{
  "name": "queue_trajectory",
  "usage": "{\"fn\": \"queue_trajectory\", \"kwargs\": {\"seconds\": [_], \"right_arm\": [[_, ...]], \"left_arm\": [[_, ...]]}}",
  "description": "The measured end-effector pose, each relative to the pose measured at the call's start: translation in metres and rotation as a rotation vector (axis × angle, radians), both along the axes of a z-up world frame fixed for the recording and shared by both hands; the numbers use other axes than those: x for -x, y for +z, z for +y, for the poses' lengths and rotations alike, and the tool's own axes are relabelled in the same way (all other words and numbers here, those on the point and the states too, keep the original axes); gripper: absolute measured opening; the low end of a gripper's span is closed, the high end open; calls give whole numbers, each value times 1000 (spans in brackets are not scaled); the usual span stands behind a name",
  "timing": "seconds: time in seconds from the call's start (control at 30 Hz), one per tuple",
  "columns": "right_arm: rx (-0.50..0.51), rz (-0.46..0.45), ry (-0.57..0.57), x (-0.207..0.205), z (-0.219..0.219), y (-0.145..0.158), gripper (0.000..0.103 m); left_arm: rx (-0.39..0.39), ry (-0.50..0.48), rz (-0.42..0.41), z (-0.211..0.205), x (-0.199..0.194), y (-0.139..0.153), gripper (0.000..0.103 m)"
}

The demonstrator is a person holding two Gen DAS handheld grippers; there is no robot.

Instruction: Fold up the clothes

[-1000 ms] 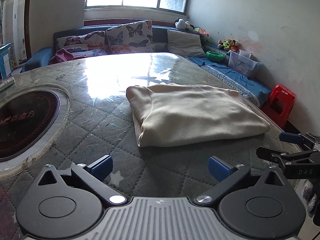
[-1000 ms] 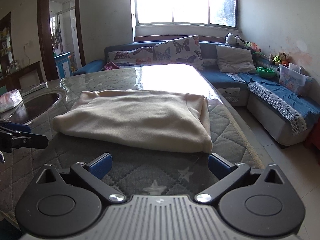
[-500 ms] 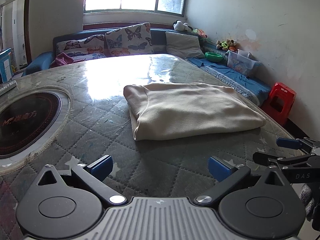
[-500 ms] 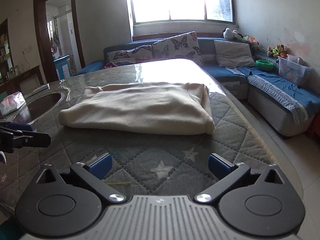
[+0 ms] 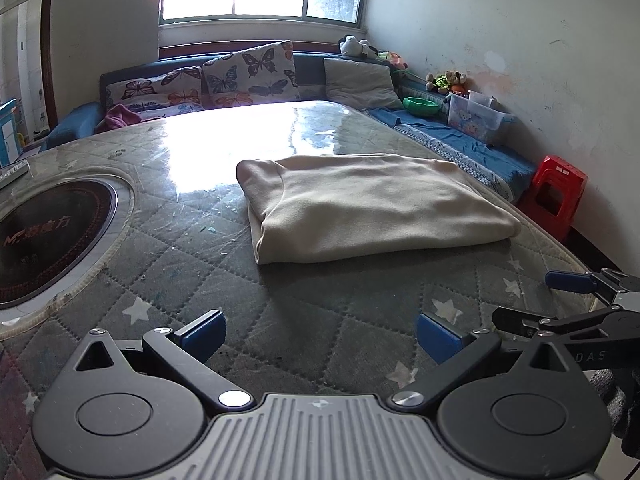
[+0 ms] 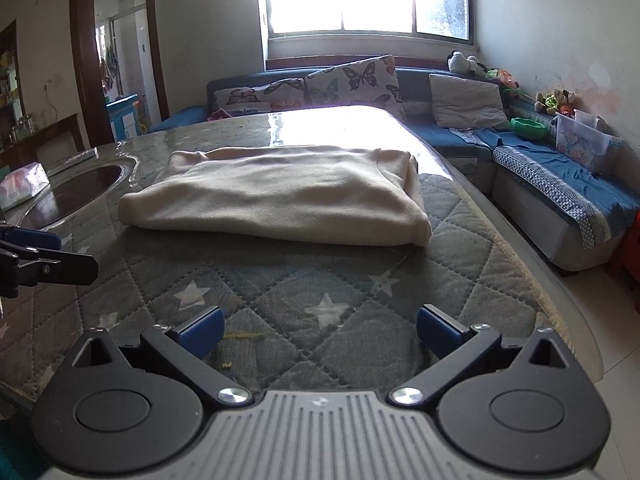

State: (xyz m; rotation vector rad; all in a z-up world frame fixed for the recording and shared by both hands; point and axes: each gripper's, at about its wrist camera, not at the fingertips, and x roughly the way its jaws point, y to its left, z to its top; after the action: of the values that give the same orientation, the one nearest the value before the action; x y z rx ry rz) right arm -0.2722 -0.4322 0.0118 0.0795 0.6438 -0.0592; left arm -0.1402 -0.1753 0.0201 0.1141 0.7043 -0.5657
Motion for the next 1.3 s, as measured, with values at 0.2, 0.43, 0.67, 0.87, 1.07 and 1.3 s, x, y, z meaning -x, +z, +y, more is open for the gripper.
{"fn": "queue_trajectory", "kwargs": {"seconds": [0.2, 0.43, 0.67, 0.87, 1.07, 1.3], "right_arm": [[5, 4, -4, 0, 3, 0, 103], [9, 14, -9, 0, 4, 0, 103], [12, 25, -13, -1, 5, 0, 103], [16, 35, -12, -3, 5, 1, 103], [3, 46, 10, -5, 5, 5, 103], [8, 29, 17, -10, 8, 9, 103]], "left_arm": [[-11, -17, 6, -3, 2, -1, 103], [-27, -24, 13, -7, 4, -2, 103], [-44, -31, 5, -10, 7, -2, 103], [-50, -42, -3, -13, 8, 0, 103], [-58, -46, -4, -16, 8, 2, 103], [-65, -43, -3, -19, 5, 2, 103]]}}
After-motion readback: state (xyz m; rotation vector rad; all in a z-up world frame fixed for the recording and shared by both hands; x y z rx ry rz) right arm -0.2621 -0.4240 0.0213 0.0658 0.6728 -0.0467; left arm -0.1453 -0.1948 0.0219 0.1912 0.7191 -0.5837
